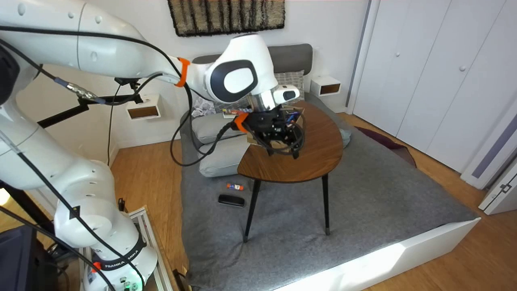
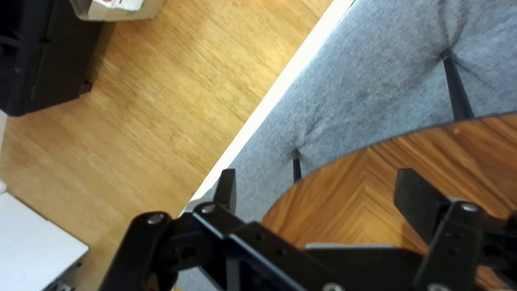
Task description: Remove the orange glue stick from the box and put it on the table
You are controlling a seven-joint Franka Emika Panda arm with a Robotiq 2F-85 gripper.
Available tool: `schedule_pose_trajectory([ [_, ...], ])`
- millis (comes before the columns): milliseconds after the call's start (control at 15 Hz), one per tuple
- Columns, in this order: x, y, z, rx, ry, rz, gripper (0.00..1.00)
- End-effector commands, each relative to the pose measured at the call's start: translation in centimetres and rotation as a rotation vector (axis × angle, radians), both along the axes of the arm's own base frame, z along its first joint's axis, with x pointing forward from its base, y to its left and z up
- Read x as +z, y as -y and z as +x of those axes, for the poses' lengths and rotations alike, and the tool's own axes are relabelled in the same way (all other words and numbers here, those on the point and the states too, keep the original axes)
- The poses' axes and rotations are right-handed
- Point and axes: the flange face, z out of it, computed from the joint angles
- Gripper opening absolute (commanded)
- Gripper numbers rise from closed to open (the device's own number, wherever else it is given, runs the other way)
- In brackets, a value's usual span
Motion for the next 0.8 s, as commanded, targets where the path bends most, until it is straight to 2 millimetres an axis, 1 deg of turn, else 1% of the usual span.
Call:
schedule_pose_trajectory([
  [0,2.8,-4.6,3.8,0.078,0.118,0.066,1.00],
  [67,3.2,-5.9,4.8,0.079,0.158,0.091,1.00],
  [267,3.2,-9.5,7.5,0.106,0.310,0.176,1.00],
  [467,1.6,-12.5,10.3,0.109,0.428,0.233,1.00],
  [533,0.6,-13.6,11.1,0.124,0.419,0.251,1.00],
  [600,-0.1,-14.3,11.5,0.152,0.430,0.251,1.00],
  [667,0.6,-13.2,9.9,0.140,0.406,0.221,1.00],
  [733,-0.2,-13.9,10.5,0.149,0.410,0.229,1.00],
])
